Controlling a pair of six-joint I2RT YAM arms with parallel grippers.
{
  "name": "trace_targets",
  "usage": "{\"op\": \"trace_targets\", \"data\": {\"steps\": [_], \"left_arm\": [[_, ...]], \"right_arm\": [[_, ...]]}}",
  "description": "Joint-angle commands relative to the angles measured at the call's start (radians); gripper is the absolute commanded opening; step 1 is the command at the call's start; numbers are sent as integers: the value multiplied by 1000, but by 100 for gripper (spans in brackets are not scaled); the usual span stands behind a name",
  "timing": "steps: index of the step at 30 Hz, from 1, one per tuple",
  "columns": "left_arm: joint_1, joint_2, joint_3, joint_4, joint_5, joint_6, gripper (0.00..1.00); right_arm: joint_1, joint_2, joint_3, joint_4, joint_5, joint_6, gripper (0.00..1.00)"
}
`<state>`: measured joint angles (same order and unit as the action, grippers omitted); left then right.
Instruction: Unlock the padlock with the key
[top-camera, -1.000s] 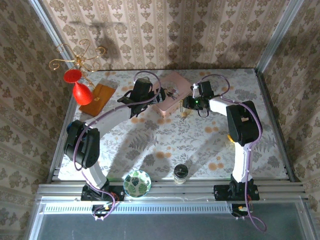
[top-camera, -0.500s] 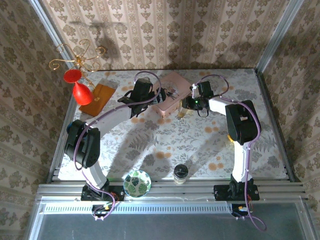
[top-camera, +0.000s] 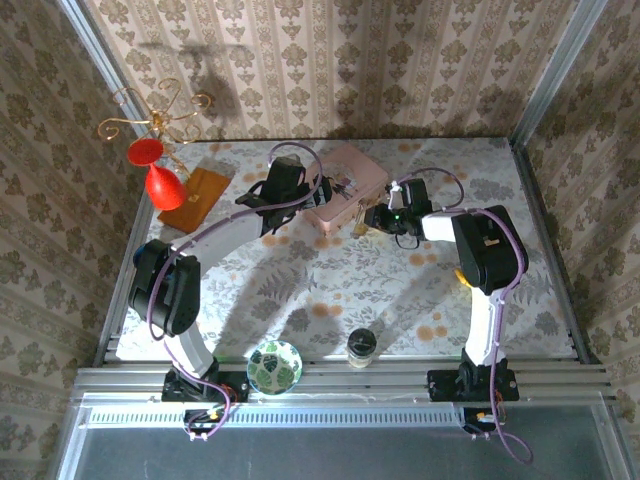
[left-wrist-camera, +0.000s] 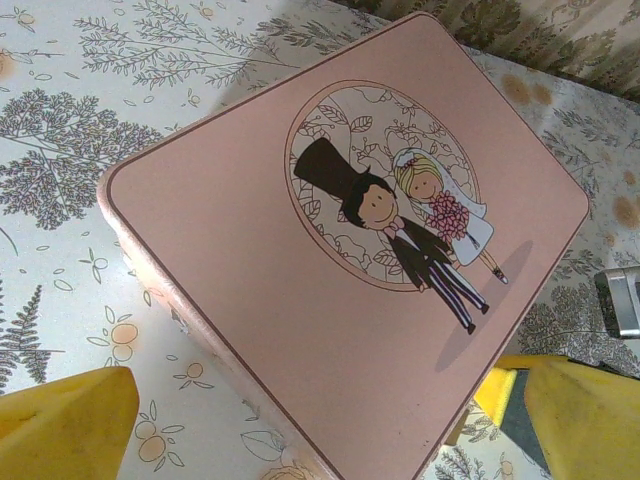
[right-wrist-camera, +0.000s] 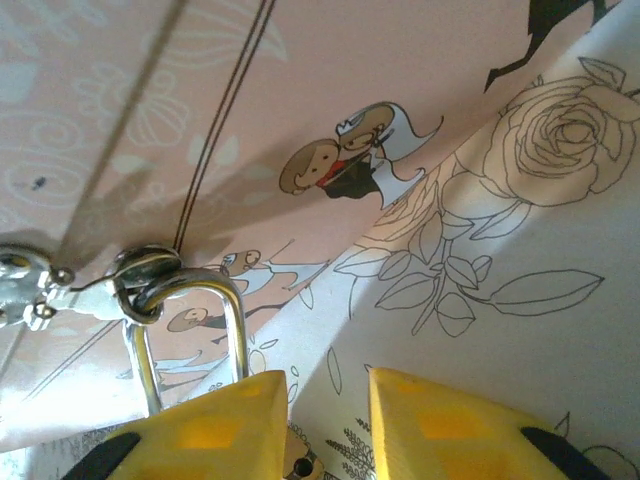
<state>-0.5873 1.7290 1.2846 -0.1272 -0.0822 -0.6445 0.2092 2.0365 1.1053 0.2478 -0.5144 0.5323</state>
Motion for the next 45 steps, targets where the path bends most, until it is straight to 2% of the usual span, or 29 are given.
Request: {"op": "trace_targets", "data": {"steps": [1,15,30,37,45], "left_arm": [[6,-19,-3,15,10,-19,100],[6,-14,-7,22,20,-31,100],[4,-6,-4,23,28,-34,100],[3,-6,-6,24,32,-40,100],[3,7,3,21,35,-35,100]], "right_arm": [[-2,-18,-6,57,-33,38,30],[5,55,22,154,-65,121,29],[7,127,26,288,-104,227,24],[5,159,19,426,-133,331,19],[8,197,19,501,-150,385,19]]}}
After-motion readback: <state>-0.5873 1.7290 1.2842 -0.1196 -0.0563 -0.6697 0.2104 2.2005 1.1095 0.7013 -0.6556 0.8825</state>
